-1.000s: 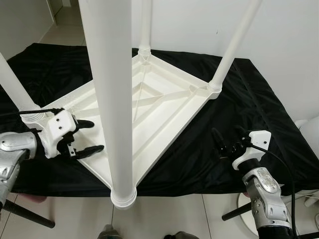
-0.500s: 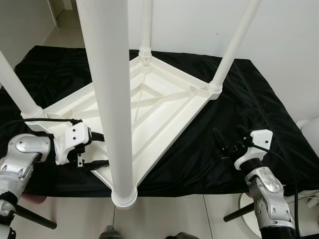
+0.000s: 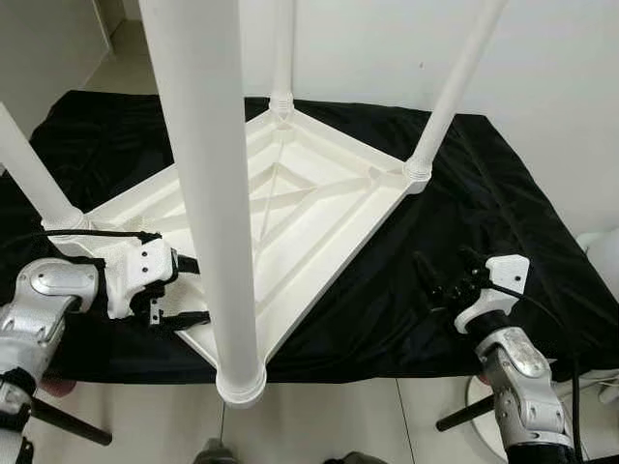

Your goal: Building children table

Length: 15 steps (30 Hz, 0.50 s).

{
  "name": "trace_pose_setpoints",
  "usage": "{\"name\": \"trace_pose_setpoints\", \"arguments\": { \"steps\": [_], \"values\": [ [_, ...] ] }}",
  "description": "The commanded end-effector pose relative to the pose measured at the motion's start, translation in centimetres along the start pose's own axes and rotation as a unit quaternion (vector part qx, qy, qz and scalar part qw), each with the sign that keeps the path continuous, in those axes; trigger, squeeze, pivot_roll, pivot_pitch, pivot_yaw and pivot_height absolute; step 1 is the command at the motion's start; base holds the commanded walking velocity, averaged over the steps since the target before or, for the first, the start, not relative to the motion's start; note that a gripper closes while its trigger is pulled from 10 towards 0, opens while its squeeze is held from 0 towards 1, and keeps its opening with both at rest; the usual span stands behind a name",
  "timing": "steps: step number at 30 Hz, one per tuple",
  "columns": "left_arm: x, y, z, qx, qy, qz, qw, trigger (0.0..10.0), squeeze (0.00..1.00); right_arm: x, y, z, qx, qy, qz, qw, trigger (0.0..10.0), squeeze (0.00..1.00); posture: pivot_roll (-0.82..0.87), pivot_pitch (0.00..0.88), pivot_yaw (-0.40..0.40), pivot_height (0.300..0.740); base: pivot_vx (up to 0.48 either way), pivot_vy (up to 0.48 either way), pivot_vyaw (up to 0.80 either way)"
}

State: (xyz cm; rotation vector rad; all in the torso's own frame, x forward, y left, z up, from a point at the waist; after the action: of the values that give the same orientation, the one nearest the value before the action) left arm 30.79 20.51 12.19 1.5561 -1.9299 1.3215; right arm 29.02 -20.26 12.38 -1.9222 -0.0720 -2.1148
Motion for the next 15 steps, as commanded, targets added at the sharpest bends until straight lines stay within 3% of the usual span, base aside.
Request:
{"name": "trace_pose_setpoints", "arguments": {
  "steps": [1, 15],
  "values": [
    [-0.9, 1.3, 0.7, -0.046, -0.02, -0.002, 0.999, 10.0, 0.0, 0.3, -0.3, 0.2, 0.008, 0.001, 0.0, 1.0, 10.0, 0.0, 0.12, 0.018, -0.043, 0.74, 0.0, 0.0, 0.0],
    [-1.2, -0.3, 2.1, -0.065, -0.057, 0.021, 0.996, 10.0, 0.0, 0.4, -0.3, 0.0, -0.001, 0.006, -0.004, 1.0, 10.0, 0.0, 0.1, 0.009, -0.008, 0.74, 0.0, 0.0, 0.0]
  ]
}}
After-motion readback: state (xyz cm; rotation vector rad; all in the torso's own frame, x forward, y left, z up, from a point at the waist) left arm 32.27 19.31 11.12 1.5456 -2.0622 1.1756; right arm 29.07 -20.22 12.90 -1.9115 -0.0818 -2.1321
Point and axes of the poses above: a point about 5 cm out from each wrist's last joint towards the gripper, its own z axis pointing out of the wrist towards the gripper, its own x axis along the axis of the wrist's last joint, y = z × x, the point moved 3 cm from there along z, pointing out of the wrist towards the gripper, and after that the axes turned 9 degrees about z, right-handed, at the moved point
